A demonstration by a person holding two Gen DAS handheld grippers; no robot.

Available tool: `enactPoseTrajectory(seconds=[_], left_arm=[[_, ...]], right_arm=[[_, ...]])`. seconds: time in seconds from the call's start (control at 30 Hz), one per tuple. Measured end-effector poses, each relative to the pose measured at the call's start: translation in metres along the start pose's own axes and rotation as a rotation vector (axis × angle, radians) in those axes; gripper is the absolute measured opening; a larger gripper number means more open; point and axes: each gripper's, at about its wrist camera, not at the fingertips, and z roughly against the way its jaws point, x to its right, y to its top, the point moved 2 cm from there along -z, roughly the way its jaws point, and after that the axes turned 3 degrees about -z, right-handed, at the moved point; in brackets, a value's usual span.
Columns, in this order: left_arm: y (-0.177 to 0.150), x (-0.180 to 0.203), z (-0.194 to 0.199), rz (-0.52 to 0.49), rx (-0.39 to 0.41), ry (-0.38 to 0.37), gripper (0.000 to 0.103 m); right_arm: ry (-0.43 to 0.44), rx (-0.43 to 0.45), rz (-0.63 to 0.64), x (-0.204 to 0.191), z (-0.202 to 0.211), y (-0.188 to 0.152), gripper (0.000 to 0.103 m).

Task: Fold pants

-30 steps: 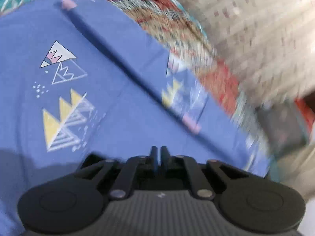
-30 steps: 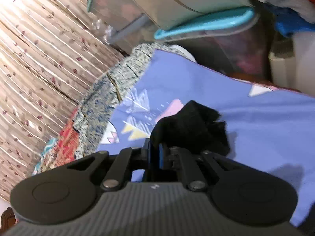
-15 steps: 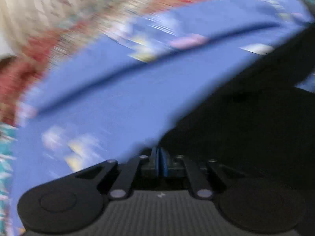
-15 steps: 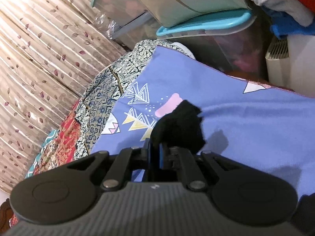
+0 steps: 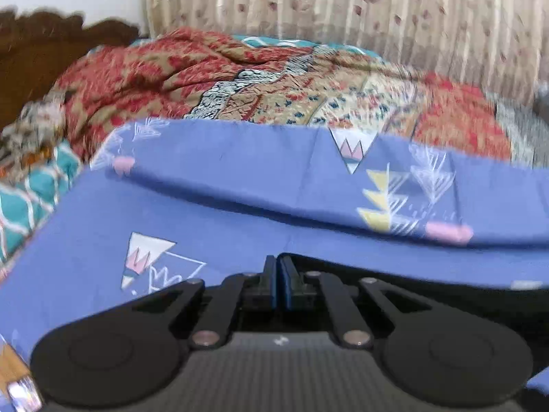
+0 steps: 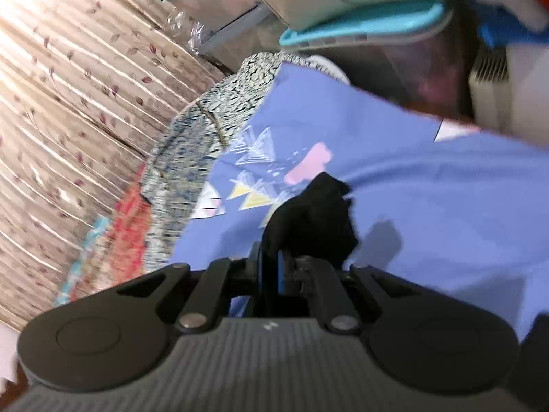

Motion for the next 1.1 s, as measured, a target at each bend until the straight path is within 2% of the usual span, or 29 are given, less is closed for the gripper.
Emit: enactPoseTrajectory(seconds=[0.1, 0.17, 0.23, 0.33, 0.43, 0.47, 0.5, 0.57, 0.6, 0.63, 0.7, 0.73, 0.8, 0.87, 0.93, 1.0, 1.07, 1.1], left_arm=[[0.013, -0.019, 0.029, 0.071, 0.057, -0.026, 0.004], [0.011, -0.03, 0.054, 0.065, 0.092, -0.067, 0.004], [0.001, -0.04, 0.079, 0.032, 0.118, -0.103, 0.004], [-0.042, -0.055, 0.112, -0.033, 0.111, -0.155, 0.004], [-0.098, -0.067, 0.125, -0.072, 0.036, -0.191, 0.004], [-0.121, -0.069, 0.128, -0.093, 0.007, -0.192, 0.004], [-0.142, -0.069, 0.128, -0.107, -0.029, -0.192, 0.005], [-0.19, -0.07, 0.123, -0.14, -0.159, -0.178, 0.008], [-0.208, -0.072, 0.121, -0.138, -0.214, -0.164, 0.008], [-0.219, -0.079, 0.121, -0.118, -0.26, -0.161, 0.008], [-0.227, -0.105, 0.129, 0.024, -0.297, -0.184, 0.008], [-0.224, -0.122, 0.134, 0.115, -0.285, -0.198, 0.008], [-0.213, -0.149, 0.141, 0.248, -0.243, -0.199, 0.014], [-0.199, -0.159, 0.139, 0.283, -0.225, -0.176, 0.015], [-0.187, -0.154, 0.13, 0.286, -0.227, -0.194, 0.02], [-0.18, -0.139, 0.117, 0.293, -0.247, -0.234, 0.052], [-0.181, -0.121, 0.108, 0.28, -0.255, -0.241, 0.061], [-0.181, -0.11, 0.1, 0.26, -0.264, -0.252, 0.062]], right_arm=[[0.082, 0.025, 0.031, -0.017, 0.029, 0.005, 0.011], [0.144, 0.048, 0.054, -0.02, 0.062, 0.008, 0.011], [0.184, 0.075, 0.081, -0.011, 0.099, 0.006, 0.011], [0.18, 0.082, 0.089, 0.035, 0.149, -0.009, 0.011], [0.111, 0.057, 0.034, 0.114, 0.183, -0.04, 0.011], [0.059, 0.044, 0.034, 0.145, 0.189, -0.055, 0.012], [-0.027, 0.02, 0.033, 0.175, 0.189, -0.072, 0.015], [-0.256, -0.073, -0.003, 0.236, 0.183, -0.105, 0.02], [-0.32, -0.084, -0.055, 0.262, 0.186, -0.116, 0.02], [-0.338, -0.068, -0.121, 0.283, 0.195, -0.124, 0.02], [-0.255, 0.011, -0.244, 0.305, 0.218, -0.132, 0.02], [-0.227, 0.04, -0.265, 0.306, 0.227, -0.133, 0.02], [-0.207, 0.06, -0.228, 0.296, 0.232, -0.127, 0.021], [-0.176, 0.07, -0.17, 0.281, 0.231, -0.118, 0.025], [-0.118, 0.069, -0.129, 0.26, 0.221, -0.113, 0.038], [-0.061, 0.039, -0.088, 0.24, 0.205, -0.112, 0.04], [-0.016, -0.005, -0.028, 0.213, 0.182, -0.118, 0.04], [-0.002, -0.026, 0.01, 0.2, 0.172, -0.122, 0.04]])
